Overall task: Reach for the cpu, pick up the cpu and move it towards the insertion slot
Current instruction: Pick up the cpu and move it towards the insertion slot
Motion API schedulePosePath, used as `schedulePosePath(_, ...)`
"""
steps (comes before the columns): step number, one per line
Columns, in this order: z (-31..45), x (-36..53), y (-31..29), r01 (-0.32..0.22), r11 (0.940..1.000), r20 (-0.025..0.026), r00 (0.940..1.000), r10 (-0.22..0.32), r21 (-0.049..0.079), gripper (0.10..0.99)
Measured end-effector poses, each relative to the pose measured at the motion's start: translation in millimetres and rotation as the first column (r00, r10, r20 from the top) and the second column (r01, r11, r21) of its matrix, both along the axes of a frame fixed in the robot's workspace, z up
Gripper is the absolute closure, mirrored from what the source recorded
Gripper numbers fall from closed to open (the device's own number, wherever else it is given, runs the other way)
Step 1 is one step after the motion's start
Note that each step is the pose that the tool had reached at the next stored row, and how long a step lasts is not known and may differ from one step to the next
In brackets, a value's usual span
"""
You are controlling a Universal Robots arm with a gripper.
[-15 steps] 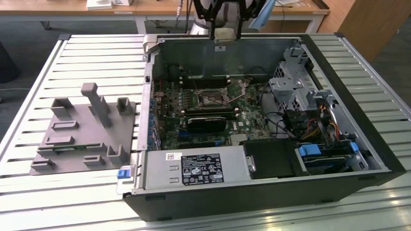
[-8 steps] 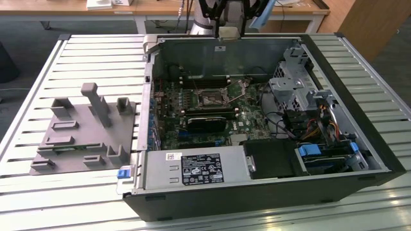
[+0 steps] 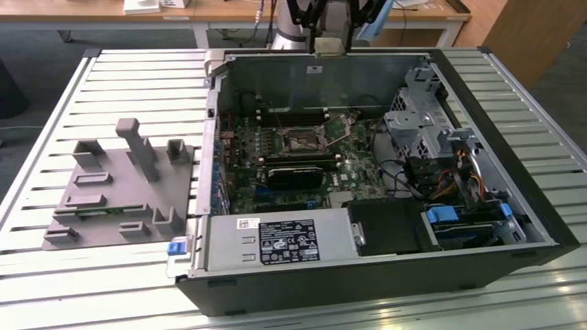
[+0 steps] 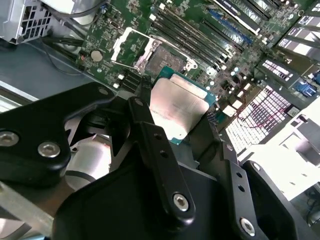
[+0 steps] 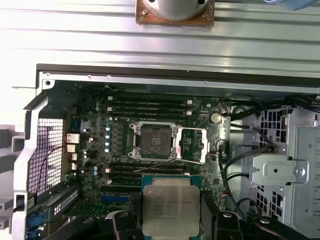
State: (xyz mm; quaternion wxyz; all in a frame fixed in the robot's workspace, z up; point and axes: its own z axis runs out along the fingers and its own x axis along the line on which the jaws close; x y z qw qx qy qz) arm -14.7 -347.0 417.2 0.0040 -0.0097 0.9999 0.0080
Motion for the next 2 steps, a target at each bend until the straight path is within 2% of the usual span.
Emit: schedulePosePath(2, 0.0, 0.0, 0.0, 0.0, 1.0, 0.0, 1.0, 0.0, 0.0, 0.541)
